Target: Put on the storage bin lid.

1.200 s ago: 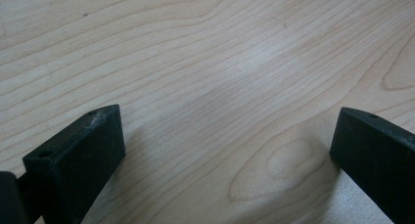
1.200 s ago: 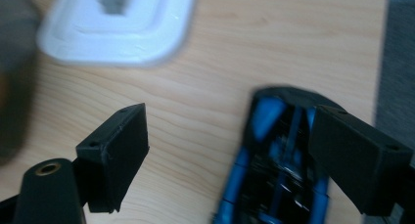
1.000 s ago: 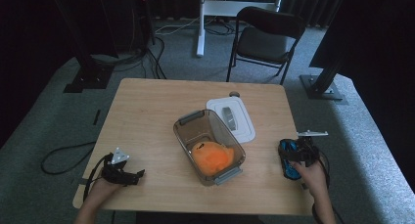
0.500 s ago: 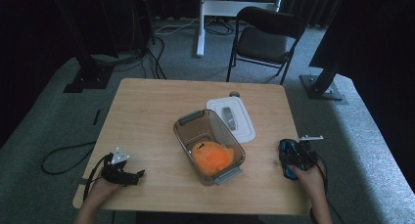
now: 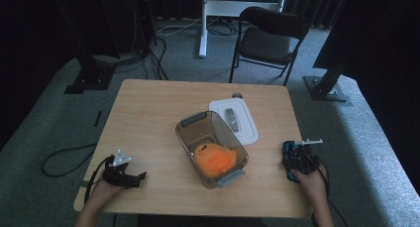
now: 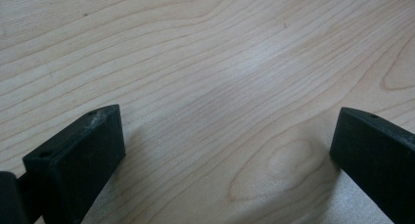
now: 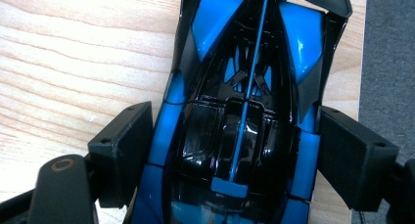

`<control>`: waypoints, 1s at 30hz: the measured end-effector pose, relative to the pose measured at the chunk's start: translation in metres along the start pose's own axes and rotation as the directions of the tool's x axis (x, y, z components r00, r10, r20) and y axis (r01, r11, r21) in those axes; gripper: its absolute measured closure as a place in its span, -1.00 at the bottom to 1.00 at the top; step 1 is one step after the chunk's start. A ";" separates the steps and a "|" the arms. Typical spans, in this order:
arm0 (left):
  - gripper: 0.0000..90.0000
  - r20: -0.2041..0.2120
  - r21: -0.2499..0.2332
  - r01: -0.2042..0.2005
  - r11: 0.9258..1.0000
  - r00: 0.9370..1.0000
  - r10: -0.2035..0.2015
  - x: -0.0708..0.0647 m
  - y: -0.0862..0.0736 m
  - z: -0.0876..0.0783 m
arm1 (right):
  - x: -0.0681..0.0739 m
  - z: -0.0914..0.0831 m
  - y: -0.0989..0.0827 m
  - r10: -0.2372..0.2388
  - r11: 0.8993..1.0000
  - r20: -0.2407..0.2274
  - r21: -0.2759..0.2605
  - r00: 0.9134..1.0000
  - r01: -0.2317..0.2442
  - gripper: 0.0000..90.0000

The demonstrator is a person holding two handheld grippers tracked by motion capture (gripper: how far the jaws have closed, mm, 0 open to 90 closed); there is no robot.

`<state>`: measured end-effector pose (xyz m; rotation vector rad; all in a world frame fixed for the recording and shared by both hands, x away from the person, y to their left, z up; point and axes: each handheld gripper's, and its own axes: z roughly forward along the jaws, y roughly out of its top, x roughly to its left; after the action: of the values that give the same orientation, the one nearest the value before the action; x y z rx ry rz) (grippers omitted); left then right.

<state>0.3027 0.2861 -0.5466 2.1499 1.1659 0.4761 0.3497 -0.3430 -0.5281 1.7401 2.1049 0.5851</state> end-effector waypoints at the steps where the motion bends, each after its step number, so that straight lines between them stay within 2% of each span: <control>1: -1.00 0.000 0.000 0.000 1.000 1.000 0.000 0.000 0.000 0.000 | 0.000 0.000 0.000 0.007 1.000 -0.003 0.002 1.000 -0.007 -0.57; 8: -1.00 0.000 0.000 0.000 1.000 1.000 0.000 0.000 0.000 0.000 | 0.000 0.000 0.001 0.025 1.000 -0.003 0.007 1.000 -0.025 -0.51; 15: -1.00 0.000 0.000 0.000 1.000 1.000 0.000 0.000 0.000 0.000 | 0.001 -0.001 0.003 0.021 1.000 0.008 0.007 1.000 -0.021 -0.43; 18: -1.00 0.000 0.000 0.000 1.000 1.000 0.000 0.000 0.000 0.000 | -0.001 -0.001 0.005 0.019 1.000 -0.002 0.008 1.000 -0.019 -0.43; 19: -1.00 0.000 0.000 0.000 1.000 1.000 0.000 0.000 0.000 0.000 | -0.003 -0.002 0.005 0.036 0.999 -0.027 0.000 0.999 -0.036 -0.43; 21: -1.00 0.000 0.000 0.000 1.000 1.000 0.000 0.000 0.000 0.000 | -0.005 -0.004 0.005 0.045 0.999 -0.038 -0.002 0.998 -0.045 -0.43; 26: -1.00 0.000 0.000 0.000 1.000 1.000 0.000 0.000 0.000 0.000 | -0.004 -0.010 0.006 0.038 0.999 -0.047 -0.011 0.998 -0.038 -0.43; 30: -1.00 0.000 0.000 0.000 1.000 1.000 0.000 0.000 0.000 0.000 | 0.001 -0.021 0.012 0.013 0.999 -0.054 -0.029 0.998 -0.014 -0.40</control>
<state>0.3027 0.2861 -0.5465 2.1499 1.1664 0.4757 0.3490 -0.3416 -0.5034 1.7427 2.1110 0.6698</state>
